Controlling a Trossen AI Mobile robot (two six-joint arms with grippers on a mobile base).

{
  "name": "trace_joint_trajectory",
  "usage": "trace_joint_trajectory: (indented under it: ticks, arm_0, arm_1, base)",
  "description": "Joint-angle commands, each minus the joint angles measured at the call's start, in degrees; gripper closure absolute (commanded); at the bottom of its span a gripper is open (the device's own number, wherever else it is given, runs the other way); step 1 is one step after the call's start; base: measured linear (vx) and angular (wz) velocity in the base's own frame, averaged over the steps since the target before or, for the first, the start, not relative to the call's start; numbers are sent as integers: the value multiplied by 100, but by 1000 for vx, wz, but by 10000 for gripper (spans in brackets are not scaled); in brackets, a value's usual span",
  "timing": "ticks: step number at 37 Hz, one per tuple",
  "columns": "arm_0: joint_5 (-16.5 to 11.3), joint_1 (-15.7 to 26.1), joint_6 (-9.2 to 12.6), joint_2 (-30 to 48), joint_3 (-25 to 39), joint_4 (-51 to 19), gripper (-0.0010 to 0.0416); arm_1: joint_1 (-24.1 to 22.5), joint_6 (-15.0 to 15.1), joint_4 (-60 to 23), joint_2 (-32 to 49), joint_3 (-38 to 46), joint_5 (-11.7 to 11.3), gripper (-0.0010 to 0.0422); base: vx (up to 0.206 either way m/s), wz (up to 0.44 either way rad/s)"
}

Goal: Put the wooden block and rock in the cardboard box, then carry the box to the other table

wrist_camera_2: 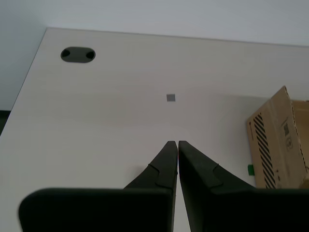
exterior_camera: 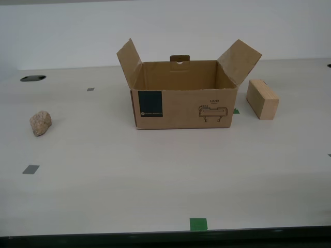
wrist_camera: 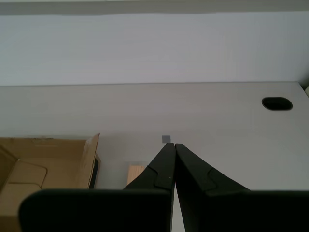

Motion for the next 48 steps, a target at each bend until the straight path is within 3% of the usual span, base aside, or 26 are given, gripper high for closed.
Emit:
trace_joint_trajectory:
  ticks: [1,16,23,37,48]
  arm_0:
    - [2,4,11,-2,319,-459,406]
    - [0,4,17,402,1596,-2393,406]
    - [0,4,24,754,2074,-3128,406]
    - [0,4,39,1491,2350,-3362,406]
    - [0,4,42,1628,2356,-3224,406]
  arm_1:
    - [-2,4,-393,2,190,24,412]
    - [-4,39,-2017,125,1119,24,412]
    - [-4,251,-2918,573,1635,24,412]
    - [-4,264,-3123,1095,1744,24,412]
    - [-2,212,-3021,1121,1744,22,412]
  base:
    - [0,0]
    - [0,0]
    - [0,0]
    - [0,0]
    - [0,0]
